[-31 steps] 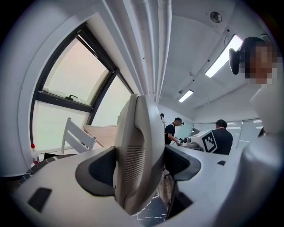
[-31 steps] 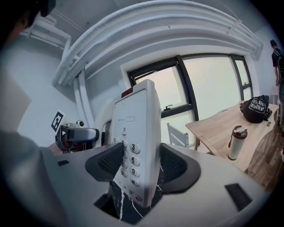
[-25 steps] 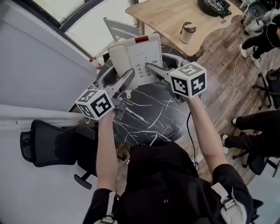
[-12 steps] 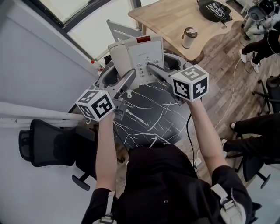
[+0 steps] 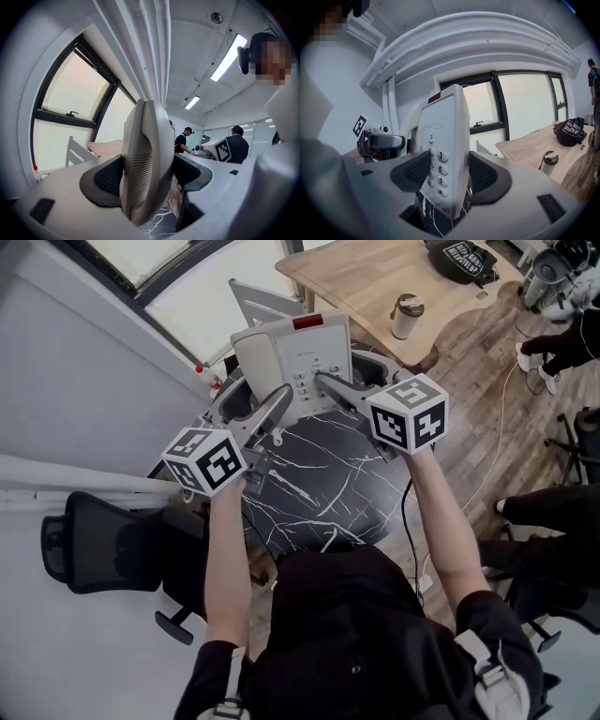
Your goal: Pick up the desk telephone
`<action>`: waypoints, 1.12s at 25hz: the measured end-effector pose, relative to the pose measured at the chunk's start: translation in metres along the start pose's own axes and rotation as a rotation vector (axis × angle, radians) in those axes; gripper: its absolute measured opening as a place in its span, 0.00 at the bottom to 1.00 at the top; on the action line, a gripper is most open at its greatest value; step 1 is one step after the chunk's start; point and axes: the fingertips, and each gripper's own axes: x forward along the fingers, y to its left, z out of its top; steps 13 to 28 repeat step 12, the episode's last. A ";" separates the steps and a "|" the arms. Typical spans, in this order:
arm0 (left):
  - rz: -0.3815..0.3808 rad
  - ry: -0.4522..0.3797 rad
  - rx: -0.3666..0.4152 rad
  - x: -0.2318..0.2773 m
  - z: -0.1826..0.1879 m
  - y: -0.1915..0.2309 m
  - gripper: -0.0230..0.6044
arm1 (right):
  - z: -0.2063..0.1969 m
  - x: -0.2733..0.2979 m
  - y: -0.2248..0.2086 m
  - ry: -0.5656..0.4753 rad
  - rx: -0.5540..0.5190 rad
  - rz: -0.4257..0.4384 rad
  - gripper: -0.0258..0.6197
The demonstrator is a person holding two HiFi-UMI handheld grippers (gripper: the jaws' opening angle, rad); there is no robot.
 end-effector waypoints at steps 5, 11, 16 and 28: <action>0.003 0.009 -0.007 0.001 -0.002 -0.001 0.60 | -0.002 -0.001 -0.001 0.006 0.000 -0.002 0.47; -0.001 0.023 0.014 0.001 -0.008 -0.003 0.60 | -0.007 -0.004 -0.001 0.010 -0.011 -0.007 0.47; -0.002 0.023 0.013 0.001 -0.009 -0.003 0.60 | -0.008 -0.004 -0.001 0.010 -0.008 -0.008 0.47; -0.002 0.023 0.013 0.001 -0.009 -0.003 0.60 | -0.008 -0.004 -0.001 0.010 -0.008 -0.008 0.47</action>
